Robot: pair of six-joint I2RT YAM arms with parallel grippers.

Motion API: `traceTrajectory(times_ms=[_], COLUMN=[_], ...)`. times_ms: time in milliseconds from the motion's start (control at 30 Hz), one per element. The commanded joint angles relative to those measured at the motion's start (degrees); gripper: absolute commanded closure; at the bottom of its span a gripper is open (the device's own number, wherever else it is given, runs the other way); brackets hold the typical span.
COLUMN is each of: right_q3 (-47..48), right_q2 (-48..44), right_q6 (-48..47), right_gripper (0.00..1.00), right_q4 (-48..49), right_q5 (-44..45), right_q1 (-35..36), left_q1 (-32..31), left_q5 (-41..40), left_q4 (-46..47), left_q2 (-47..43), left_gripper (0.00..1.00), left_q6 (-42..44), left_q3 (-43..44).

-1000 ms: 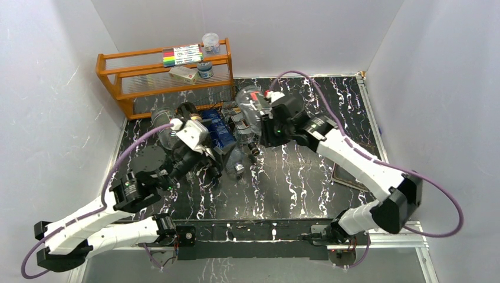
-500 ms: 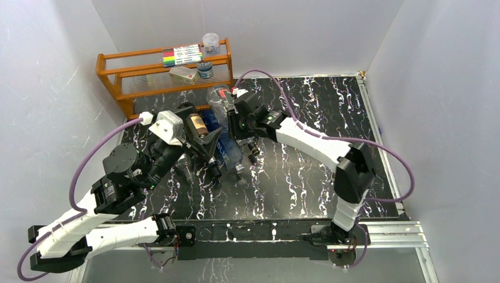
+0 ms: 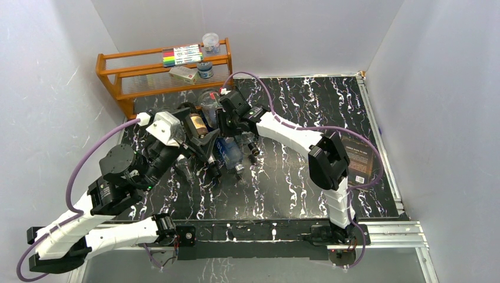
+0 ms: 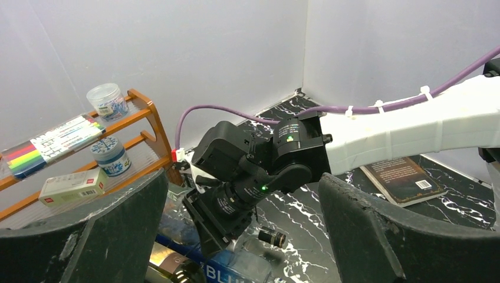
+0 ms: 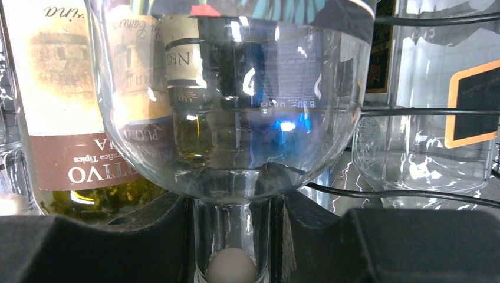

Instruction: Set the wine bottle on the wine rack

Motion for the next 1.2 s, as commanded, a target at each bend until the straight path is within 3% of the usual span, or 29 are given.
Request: traceTrajectory(times_ms=[0,200,300,933,1167], right_q3=[8.3,8.3,7.9,5.7,3.9], right_q2=[-1.4,-1.4,-2.1,-9.6,-14.2], right_q6=[-0.2,-1.1,-1.5,-2.3,-1.1], right_gripper=[0.69,0.24,0.12,0.07,0.08], right_q4=[10.1,8.9,9.0,7.2,4.9], right_q5=[-0.4,-0.3,0.3,9.4,5.3], right_q1=[-0.1,-0.1,-0.1,-0.8,-0.8], left_q1=[0.3,0.3,0.3,0.3,0.3], left_q5=[-0.1,0.1,-0.1,-0.2,-0.6], left_q4=[-0.4,-0.6,-0.8,-1.3,-1.5], left_q2=[-0.5,-0.5,-0.5,-0.2,-0.2], left_gripper=[0.02,0.02,0.02,0.02,0.02], left_q6=[0.1,0.0,0.0,0.6,0.5], left_q3=[1.9,1.7,1.8,2.7,2.9])
